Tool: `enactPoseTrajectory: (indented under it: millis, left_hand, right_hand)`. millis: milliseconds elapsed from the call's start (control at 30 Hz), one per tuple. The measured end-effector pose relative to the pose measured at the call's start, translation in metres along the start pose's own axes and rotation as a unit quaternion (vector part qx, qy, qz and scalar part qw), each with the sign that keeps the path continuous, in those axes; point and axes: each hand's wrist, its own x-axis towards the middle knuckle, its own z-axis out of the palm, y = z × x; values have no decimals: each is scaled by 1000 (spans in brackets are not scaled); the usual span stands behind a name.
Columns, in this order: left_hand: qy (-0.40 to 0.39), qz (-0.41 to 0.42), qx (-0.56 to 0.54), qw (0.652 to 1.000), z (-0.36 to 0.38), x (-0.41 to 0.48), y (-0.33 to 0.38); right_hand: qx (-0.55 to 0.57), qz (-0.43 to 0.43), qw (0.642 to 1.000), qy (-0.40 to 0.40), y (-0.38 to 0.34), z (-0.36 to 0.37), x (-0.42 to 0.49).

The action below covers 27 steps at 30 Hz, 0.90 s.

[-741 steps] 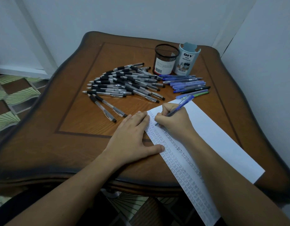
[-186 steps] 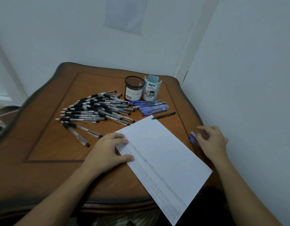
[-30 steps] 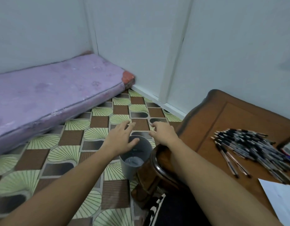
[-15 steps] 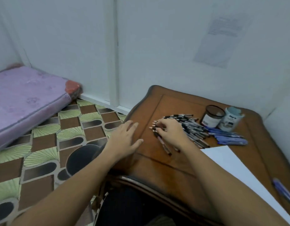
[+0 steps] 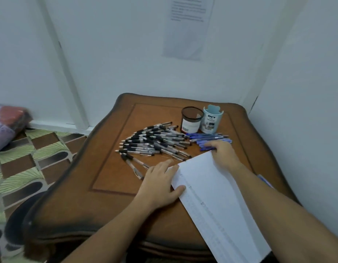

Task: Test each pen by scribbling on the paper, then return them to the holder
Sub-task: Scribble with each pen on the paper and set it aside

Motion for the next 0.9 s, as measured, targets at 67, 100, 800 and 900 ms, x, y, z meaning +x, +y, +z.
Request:
enactPoseTrajectory:
  millis: [67,100,800,900]
  left_hand:
    - [-11,2,12,1000,6,-3,2]
    - [-12,0,13,1000,8,-5,2]
    - [-51,8,45,998,15,-9,0]
    - [-52,7,47,998,16,-9,-1]
  right_hand:
    - [0,-16,1000,8,2,-1,1]
    - [-6,-25,1000,8,3,-1,1]
    - [86,-92,992,11,-28,-29,-63]
    - [186,-99,977,14,-36,-24,-76]
